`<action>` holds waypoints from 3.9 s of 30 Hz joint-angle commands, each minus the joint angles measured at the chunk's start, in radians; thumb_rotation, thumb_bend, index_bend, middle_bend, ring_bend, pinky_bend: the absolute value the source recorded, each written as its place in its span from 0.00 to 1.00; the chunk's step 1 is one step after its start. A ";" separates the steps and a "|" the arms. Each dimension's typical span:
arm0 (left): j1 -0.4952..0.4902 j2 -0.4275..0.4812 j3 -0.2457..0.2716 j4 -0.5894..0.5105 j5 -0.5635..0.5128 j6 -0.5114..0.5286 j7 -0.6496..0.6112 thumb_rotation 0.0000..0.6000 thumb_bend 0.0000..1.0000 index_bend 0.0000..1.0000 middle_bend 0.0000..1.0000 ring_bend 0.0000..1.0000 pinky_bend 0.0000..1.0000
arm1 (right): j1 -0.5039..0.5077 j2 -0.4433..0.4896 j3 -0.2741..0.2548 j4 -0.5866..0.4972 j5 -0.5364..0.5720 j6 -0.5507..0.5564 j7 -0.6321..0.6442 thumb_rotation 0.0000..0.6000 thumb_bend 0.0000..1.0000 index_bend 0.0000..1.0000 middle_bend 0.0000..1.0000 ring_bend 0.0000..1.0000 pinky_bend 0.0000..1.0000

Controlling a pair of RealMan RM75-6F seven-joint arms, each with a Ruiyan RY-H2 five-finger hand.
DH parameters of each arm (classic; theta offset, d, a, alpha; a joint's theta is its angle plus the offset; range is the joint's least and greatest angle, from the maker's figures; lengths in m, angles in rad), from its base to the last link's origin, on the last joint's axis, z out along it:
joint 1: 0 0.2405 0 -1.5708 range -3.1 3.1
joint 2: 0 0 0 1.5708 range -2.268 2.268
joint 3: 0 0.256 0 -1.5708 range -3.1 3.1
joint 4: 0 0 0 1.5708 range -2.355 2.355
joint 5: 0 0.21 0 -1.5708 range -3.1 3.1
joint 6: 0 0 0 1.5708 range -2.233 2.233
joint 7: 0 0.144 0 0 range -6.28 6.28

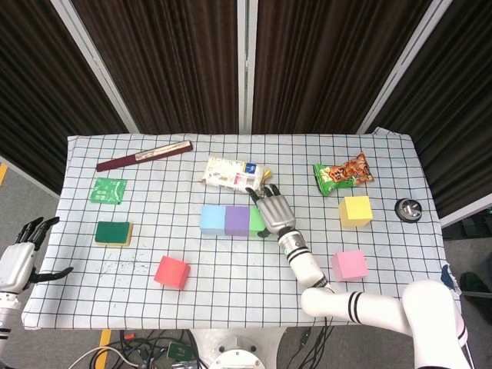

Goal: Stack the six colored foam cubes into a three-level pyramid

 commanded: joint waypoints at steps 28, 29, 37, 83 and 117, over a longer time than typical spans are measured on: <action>0.000 -0.003 0.000 0.003 -0.004 -0.005 -0.003 1.00 0.00 0.10 0.12 0.00 0.03 | 0.004 0.035 -0.006 -0.035 0.015 -0.031 0.026 1.00 0.00 0.00 0.23 0.01 0.00; 0.000 -0.003 0.000 0.002 -0.004 -0.005 -0.002 1.00 0.00 0.10 0.12 0.00 0.03 | 0.003 0.040 -0.005 -0.041 0.013 -0.029 0.027 1.00 0.00 0.00 0.22 0.01 0.00; 0.000 0.003 0.002 -0.010 0.006 0.003 0.012 1.00 0.00 0.10 0.12 0.00 0.03 | -0.039 0.156 -0.006 -0.198 -0.030 0.021 0.053 1.00 0.00 0.00 0.15 0.00 0.00; -0.301 -0.142 0.094 -0.139 0.267 -0.262 0.176 1.00 0.00 0.09 0.20 0.00 0.08 | -0.498 0.704 0.000 -0.416 -0.427 0.243 0.723 1.00 0.00 0.00 0.14 0.00 0.00; -0.439 0.062 -0.198 -0.462 -0.279 -0.306 0.364 1.00 0.24 0.14 0.47 0.12 0.12 | -0.565 0.698 0.019 -0.346 -0.423 0.246 0.799 1.00 0.00 0.00 0.15 0.00 0.00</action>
